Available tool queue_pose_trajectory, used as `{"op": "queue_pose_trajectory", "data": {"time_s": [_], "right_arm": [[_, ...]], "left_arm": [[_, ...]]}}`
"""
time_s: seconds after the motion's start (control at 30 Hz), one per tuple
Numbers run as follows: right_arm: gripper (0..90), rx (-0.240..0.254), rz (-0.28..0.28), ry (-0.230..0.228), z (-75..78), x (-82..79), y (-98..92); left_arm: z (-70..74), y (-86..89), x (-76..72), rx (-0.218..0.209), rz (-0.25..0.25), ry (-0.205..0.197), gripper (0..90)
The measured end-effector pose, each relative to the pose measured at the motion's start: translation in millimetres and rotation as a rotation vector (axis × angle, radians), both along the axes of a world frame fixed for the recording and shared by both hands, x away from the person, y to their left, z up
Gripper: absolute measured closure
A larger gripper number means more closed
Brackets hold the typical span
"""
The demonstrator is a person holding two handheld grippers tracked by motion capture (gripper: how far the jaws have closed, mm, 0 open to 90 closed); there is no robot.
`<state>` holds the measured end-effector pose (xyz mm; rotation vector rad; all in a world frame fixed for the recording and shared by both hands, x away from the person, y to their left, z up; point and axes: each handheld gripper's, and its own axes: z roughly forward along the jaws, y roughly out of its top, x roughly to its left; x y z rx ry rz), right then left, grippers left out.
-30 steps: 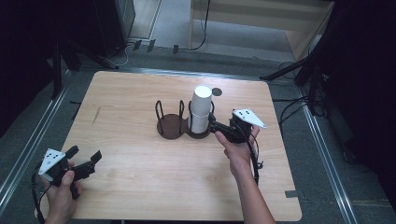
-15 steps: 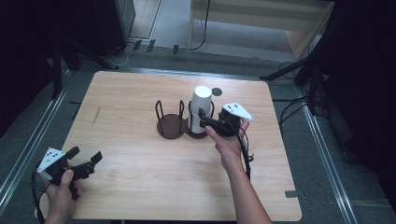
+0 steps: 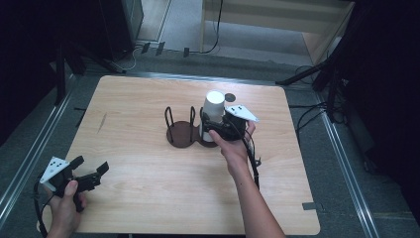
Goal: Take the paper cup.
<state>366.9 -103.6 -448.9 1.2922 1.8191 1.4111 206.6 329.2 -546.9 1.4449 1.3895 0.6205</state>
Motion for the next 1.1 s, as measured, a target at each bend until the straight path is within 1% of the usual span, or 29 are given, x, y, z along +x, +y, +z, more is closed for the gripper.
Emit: {"op": "queue_pose_trajectory", "data": {"time_s": [0.4,0.57,0.6,0.63,0.87,0.97,1.03,1.1], "right_arm": [[13.5,-0.003,-0.014,0.004,-1.8,10.4,10.9],[17.0,-0.014,-0.037,0.007,-3.3,14.1,14.0],[18.5,-0.024,-0.057,0.008,-4.6,15.7,15.0],[19.1,-0.025,-0.062,0.011,-5.3,16.4,15.3],[22.1,-0.024,-0.080,-0.001,-7.7,16.9,18.3],[23.7,-0.034,-0.088,-0.012,-7.5,16.1,19.0],[24.4,-0.049,-0.089,-0.027,-6.6,15.9,19.7],[24.7,-0.051,-0.088,-0.026,-5.9,15.9,19.3]], "left_arm": [[-0.2,0.4,0.3,-0.008,-0.009,-0.003,0.0],[-0.2,0.3,0.3,-0.006,-0.011,-0.002,0.0],[-0.2,0.3,0.2,-0.007,-0.011,-0.002,0.0],[-0.2,0.3,0.3,-0.007,-0.011,-0.002,0.0],[-0.3,0.1,0.6,-0.007,-0.013,-0.003,0.0],[-0.3,0.0,0.6,-0.008,-0.013,-0.003,0.0],[-0.3,0.0,0.6,-0.008,-0.013,-0.003,0.0],[-0.3,0.1,0.7,-0.008,-0.014,-0.003,0.0]]}}
